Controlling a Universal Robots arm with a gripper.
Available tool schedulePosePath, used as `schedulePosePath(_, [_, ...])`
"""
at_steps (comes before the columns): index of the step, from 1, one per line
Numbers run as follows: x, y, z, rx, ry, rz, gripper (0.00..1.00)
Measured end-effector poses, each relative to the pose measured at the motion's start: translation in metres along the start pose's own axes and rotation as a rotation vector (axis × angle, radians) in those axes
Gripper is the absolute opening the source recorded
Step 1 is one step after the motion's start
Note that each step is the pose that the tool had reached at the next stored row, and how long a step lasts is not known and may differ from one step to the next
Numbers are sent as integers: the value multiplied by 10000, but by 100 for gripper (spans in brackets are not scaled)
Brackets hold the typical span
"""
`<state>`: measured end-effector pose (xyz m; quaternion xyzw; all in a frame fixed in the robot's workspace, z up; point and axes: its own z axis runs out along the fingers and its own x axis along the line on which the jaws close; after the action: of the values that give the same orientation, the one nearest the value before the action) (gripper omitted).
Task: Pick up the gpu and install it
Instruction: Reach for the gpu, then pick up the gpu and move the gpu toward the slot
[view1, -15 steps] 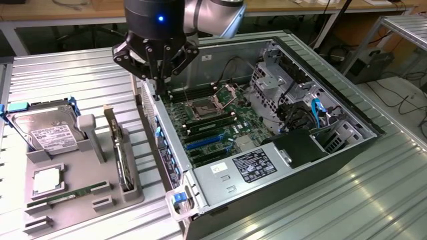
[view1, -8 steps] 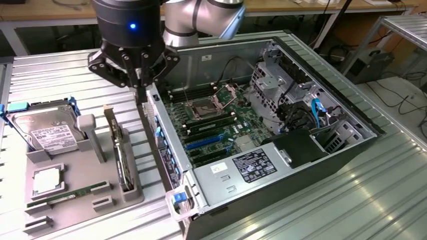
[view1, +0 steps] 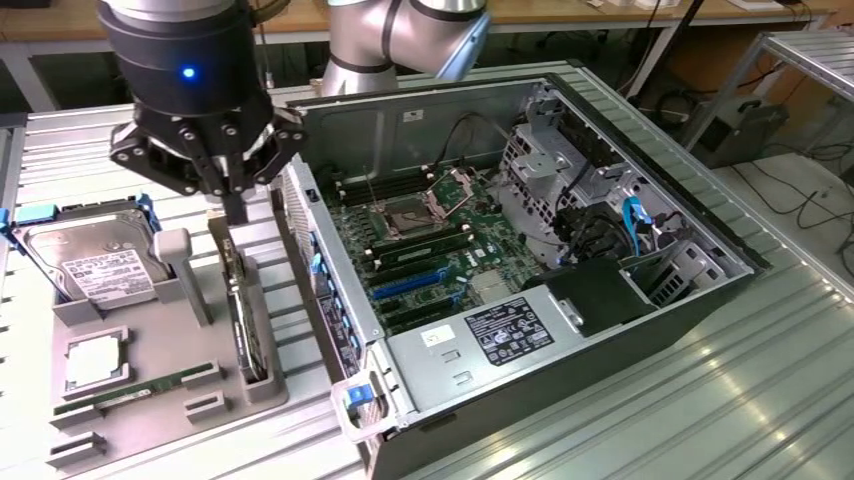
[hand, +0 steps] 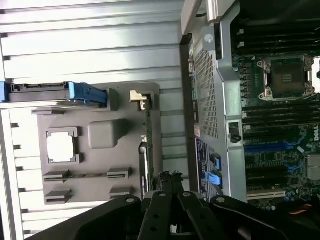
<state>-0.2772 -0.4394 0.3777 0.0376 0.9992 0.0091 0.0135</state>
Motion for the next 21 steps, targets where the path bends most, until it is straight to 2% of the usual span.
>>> schedulePosePath(2, [99,-8,24,16,-1,2,11])
schedulePosePath(4, [151,-14,52,25,-5,1,11])
schedulePosePath(19, [151,-14,51,27,-2,0,11])
schedulePosePath(20, [152,-14,51,27,-2,1,11])
schedulePosePath(21, [151,-14,51,27,-2,1,17])
